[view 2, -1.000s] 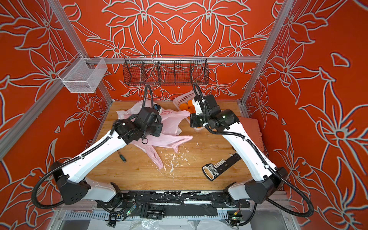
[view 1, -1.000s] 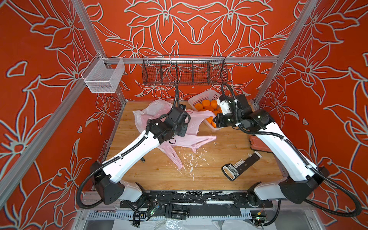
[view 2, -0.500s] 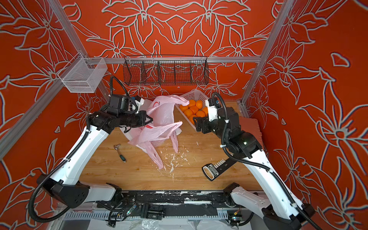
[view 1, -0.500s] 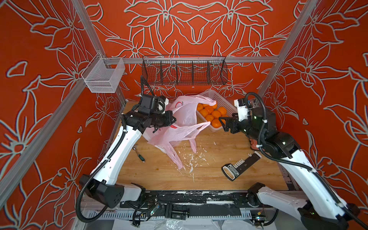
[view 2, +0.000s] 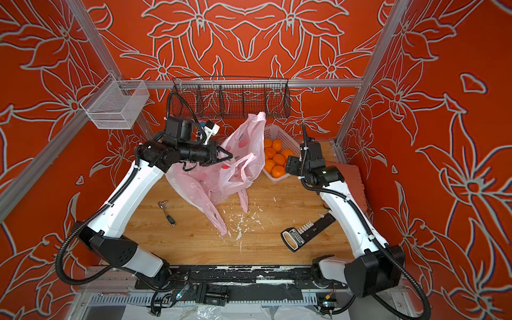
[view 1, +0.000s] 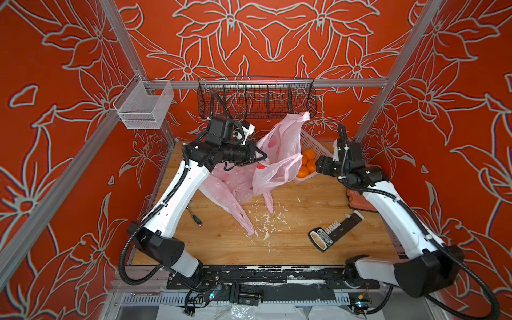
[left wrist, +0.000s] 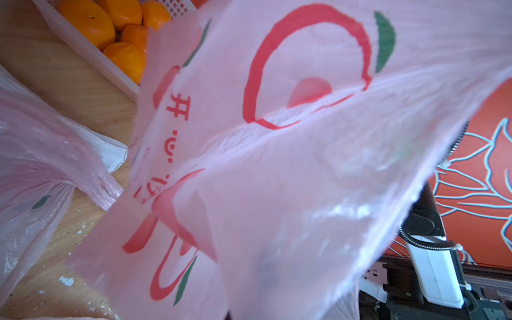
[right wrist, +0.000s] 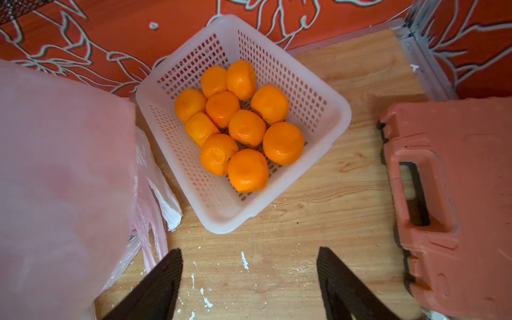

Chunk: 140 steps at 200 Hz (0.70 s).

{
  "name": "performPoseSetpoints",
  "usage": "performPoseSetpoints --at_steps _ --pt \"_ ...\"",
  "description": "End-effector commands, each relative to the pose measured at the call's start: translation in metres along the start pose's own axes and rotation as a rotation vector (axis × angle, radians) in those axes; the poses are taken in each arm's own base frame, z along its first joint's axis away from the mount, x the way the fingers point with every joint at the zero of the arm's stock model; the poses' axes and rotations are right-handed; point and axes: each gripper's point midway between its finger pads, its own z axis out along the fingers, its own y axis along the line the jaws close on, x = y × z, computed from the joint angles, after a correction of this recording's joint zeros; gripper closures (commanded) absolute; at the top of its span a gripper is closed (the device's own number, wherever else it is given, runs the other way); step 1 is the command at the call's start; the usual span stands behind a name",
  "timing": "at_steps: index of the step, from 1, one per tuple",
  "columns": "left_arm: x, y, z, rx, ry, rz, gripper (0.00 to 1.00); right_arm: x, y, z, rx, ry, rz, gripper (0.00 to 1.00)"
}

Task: Place the oranges into plastic bags & tie knots
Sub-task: Pick up the orange from the basket.

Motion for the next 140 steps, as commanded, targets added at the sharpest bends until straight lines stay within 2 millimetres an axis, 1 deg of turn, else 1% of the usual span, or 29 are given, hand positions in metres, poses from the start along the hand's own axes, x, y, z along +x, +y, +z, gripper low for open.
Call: performPoseSetpoints --at_steps 1,14,28,38,46,60,76,90,96,111,117,134,140 --pt "0.008 0.056 0.010 -0.155 0.026 -0.067 1.00 -0.012 0.023 -0.001 -0.100 0.020 0.018 0.21" --pt "0.012 0.087 0.014 -0.232 0.040 -0.086 1.00 -0.008 0.025 0.011 -0.102 0.056 0.014 0.20" --pt "0.014 0.110 0.017 -0.267 0.049 -0.104 1.00 -0.004 0.026 0.027 -0.092 0.095 0.013 0.18" --pt "0.011 0.119 0.016 -0.277 0.041 -0.107 1.00 -0.002 0.026 0.041 -0.078 0.125 0.013 0.18" --pt "0.009 0.121 0.016 -0.271 0.034 -0.109 1.00 -0.003 0.027 0.050 -0.067 0.145 0.014 0.18" --pt "0.004 0.119 0.013 -0.256 0.023 -0.102 1.00 -0.003 0.030 0.072 -0.060 0.175 0.014 0.19" --pt "-0.001 0.112 0.009 -0.243 0.008 -0.089 1.00 -0.006 0.034 0.099 -0.052 0.203 0.008 0.21" --pt "-0.004 0.103 0.005 -0.223 -0.004 -0.081 1.00 -0.006 0.024 0.121 0.026 0.242 0.002 0.23" --pt "-0.005 0.100 0.003 -0.217 -0.008 -0.079 1.00 -0.003 0.019 0.131 0.059 0.267 0.002 0.23" --pt "-0.008 0.091 -0.003 -0.203 -0.020 -0.070 1.00 -0.007 0.013 0.151 0.086 0.284 0.009 0.24" --pt "-0.008 0.089 -0.005 -0.199 -0.024 -0.069 1.00 -0.004 0.011 0.162 0.097 0.300 0.010 0.24" --pt "-0.006 0.087 -0.007 -0.199 -0.027 -0.071 1.00 0.001 0.006 0.185 0.122 0.345 0.010 0.23" --pt "-0.005 0.088 -0.008 -0.203 -0.029 -0.075 1.00 0.000 0.005 0.191 0.128 0.355 0.011 0.23"
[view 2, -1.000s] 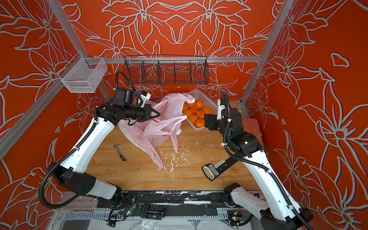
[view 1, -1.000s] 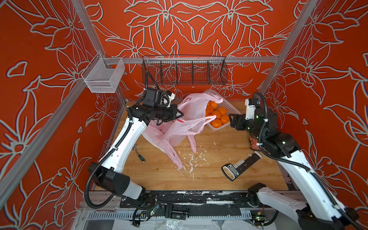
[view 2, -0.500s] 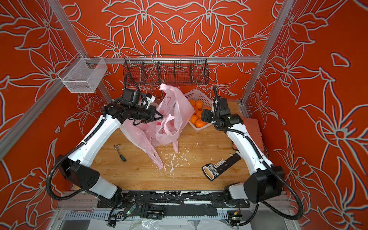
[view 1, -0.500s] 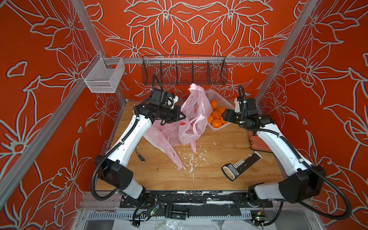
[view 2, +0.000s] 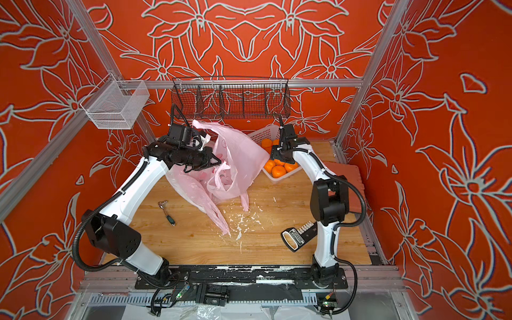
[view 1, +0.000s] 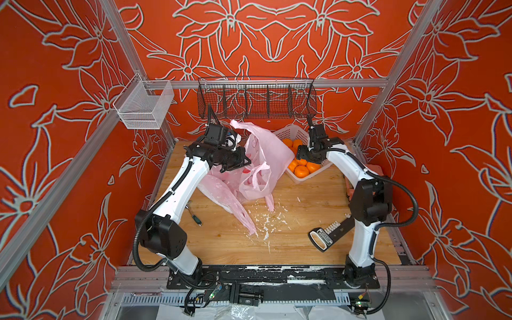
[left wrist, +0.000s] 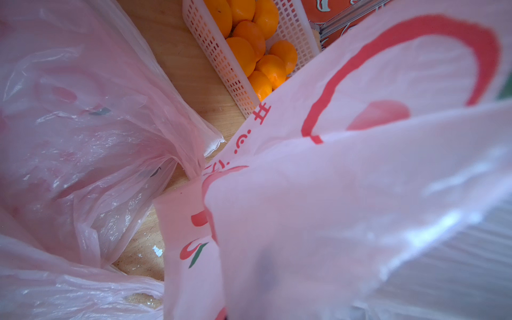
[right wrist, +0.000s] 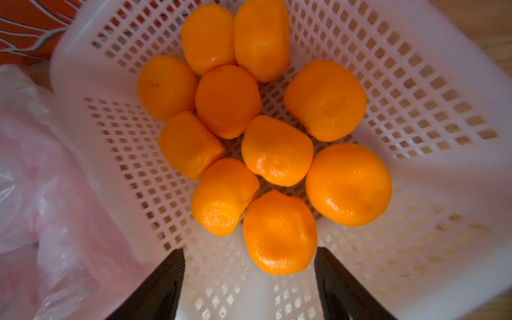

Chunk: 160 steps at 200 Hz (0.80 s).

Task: Place the oranges into plastic bags & tie knots
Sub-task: Pick up the orange from the basket.

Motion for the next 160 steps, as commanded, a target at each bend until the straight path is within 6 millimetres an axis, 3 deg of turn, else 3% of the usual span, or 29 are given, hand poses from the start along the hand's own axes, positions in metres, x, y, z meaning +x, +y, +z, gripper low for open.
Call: performPoseSetpoints --at_steps 1,42,72,118,160 --pt "0.002 -0.012 -0.017 0.027 -0.023 0.021 1.00 -0.001 -0.014 0.016 0.068 0.061 0.015 0.23" --pt "0.009 -0.010 -0.026 0.042 -0.036 -0.010 1.00 -0.008 -0.025 0.051 0.130 0.098 0.052 0.19" --pt "0.014 -0.015 -0.036 0.062 -0.054 -0.018 1.00 -0.011 -0.023 0.071 0.114 0.116 0.078 0.18" --pt "0.019 -0.005 -0.042 0.057 -0.066 -0.059 1.00 -0.013 -0.024 0.090 0.126 0.133 0.091 0.16" --pt "0.016 -0.013 -0.052 0.092 -0.078 -0.058 1.00 -0.008 -0.027 0.099 0.137 0.158 0.102 0.17"
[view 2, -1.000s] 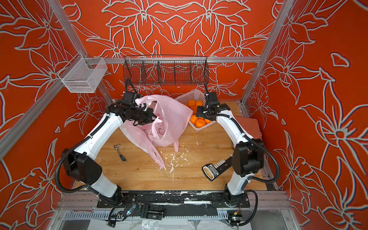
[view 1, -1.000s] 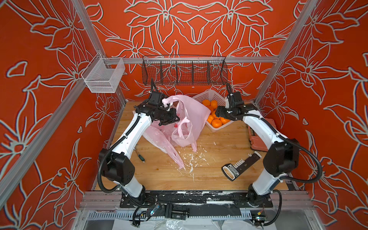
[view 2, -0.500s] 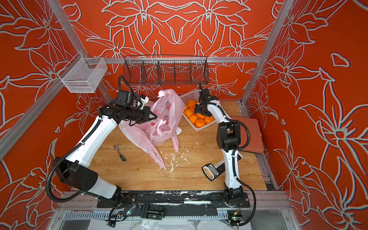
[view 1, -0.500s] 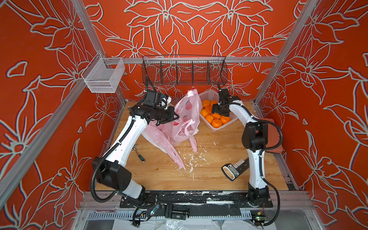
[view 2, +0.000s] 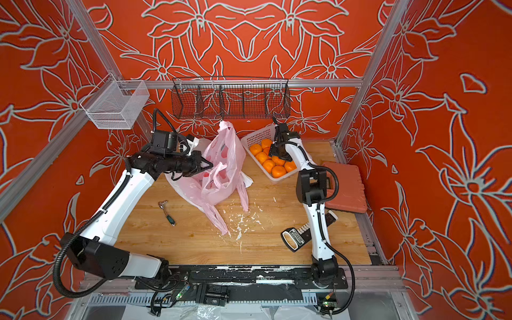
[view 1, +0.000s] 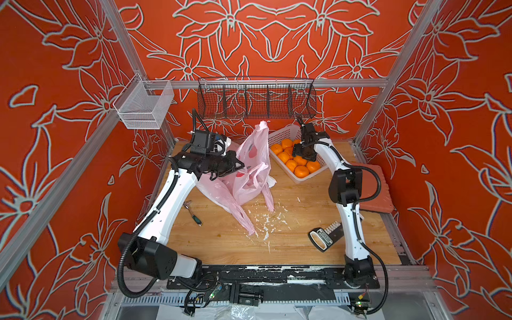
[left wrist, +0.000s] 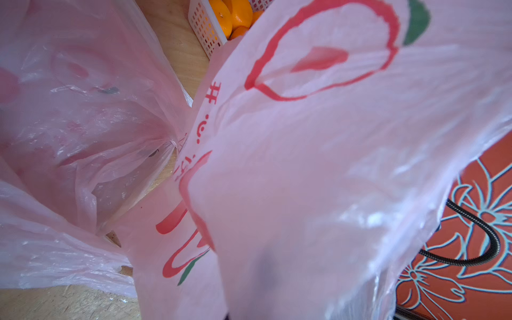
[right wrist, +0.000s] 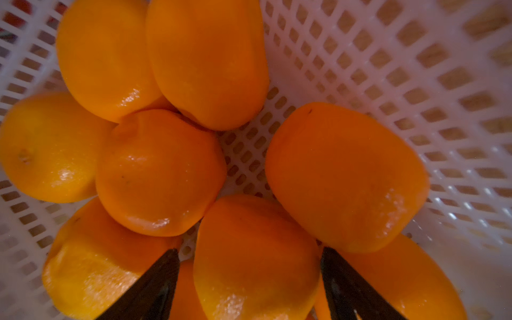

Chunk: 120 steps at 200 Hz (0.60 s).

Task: Place the oranges into plastic bags & tie knots
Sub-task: Pick up the orange from the basket.

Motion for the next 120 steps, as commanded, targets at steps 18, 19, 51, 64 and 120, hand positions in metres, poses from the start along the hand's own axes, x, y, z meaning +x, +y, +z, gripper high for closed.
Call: performPoseSetpoints --at_steps 18,19,51,64,120 --pt "-0.004 -0.009 -0.008 0.046 -0.017 0.004 1.00 0.011 -0.012 0.015 0.036 0.057 0.033 0.17" --pt "-0.004 -0.008 -0.007 0.046 -0.017 0.004 1.00 0.011 -0.012 0.015 0.036 0.057 0.033 0.17" --pt "-0.009 0.004 -0.001 0.059 -0.016 -0.038 1.00 0.018 -0.013 0.021 0.032 0.096 0.040 0.11" --pt "-0.011 0.006 0.000 0.062 -0.018 -0.041 1.00 0.019 -0.015 0.022 0.039 0.102 0.040 0.11" --pt "-0.012 0.013 0.007 0.064 -0.009 -0.049 1.00 0.013 -0.019 0.010 0.060 0.075 0.045 0.37"
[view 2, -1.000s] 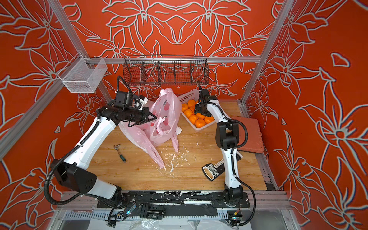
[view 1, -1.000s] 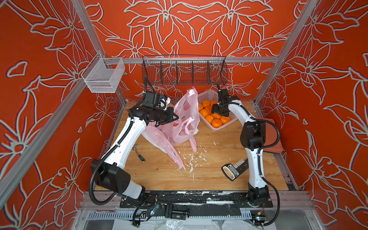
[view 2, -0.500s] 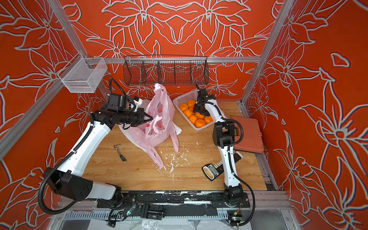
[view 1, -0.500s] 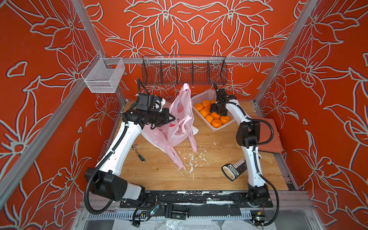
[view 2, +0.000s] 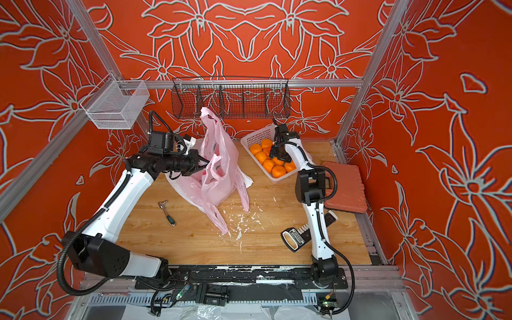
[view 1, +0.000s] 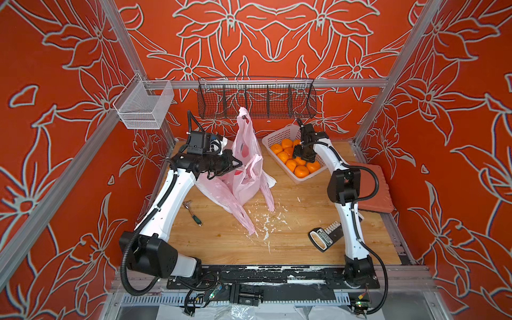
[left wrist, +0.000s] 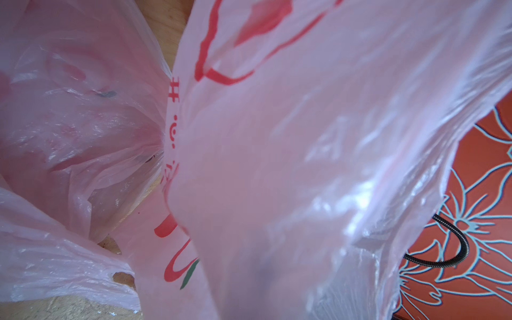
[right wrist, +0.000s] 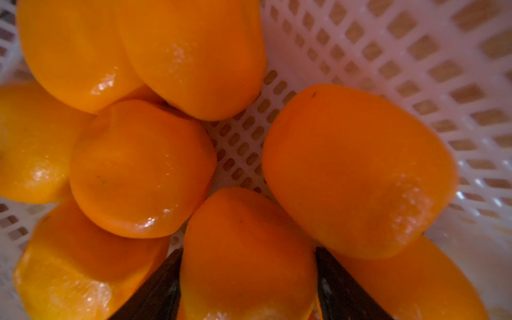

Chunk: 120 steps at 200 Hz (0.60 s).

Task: Place the oranges into plastic bags & tie knots
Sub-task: Pick up the orange from the basket.

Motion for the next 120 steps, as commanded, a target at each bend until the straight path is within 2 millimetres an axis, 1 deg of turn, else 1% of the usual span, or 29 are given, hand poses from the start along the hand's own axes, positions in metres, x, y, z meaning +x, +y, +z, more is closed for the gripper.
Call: performPoseSetpoints --at_steps 1,25,36,50,68,82,87,90,99,101,120 --pt "-0.002 0.002 0.005 0.018 0.007 -0.002 1.00 0.007 -0.015 0.004 0.049 0.033 0.029 0.37" --pt "-0.003 0.004 0.006 0.025 0.006 -0.006 1.00 0.004 -0.018 -0.010 0.061 0.010 0.023 0.43" --pt "-0.004 0.004 0.007 0.033 0.007 -0.002 1.00 0.003 -0.019 -0.022 0.062 -0.010 0.020 0.45" --pt "-0.006 0.001 0.007 0.046 0.006 0.007 1.00 -0.001 -0.020 -0.043 0.055 -0.050 0.018 0.46" --pt "-0.008 -0.002 0.007 0.066 0.008 0.018 1.00 0.000 -0.022 -0.071 0.044 -0.091 0.015 0.46" --pt "-0.009 -0.007 0.006 0.088 0.005 0.031 1.00 0.004 -0.020 -0.105 0.001 -0.141 0.013 0.47" --pt "-0.009 -0.008 0.005 0.094 0.004 0.035 1.00 0.010 -0.018 -0.112 -0.023 -0.150 0.013 0.47" --pt "-0.009 -0.009 0.005 0.098 0.005 0.038 1.00 0.011 -0.017 -0.122 -0.042 -0.168 0.014 0.47" --pt "-0.010 -0.010 0.004 0.104 0.000 0.045 1.00 0.020 -0.008 -0.144 -0.115 -0.196 0.005 0.48" --pt "-0.011 -0.011 0.004 0.104 -0.001 0.046 1.00 0.019 -0.005 -0.152 -0.138 -0.216 0.003 0.48" --pt "-0.012 -0.012 0.001 0.107 -0.006 0.056 1.00 0.044 0.020 -0.208 -0.318 -0.284 -0.046 0.49"
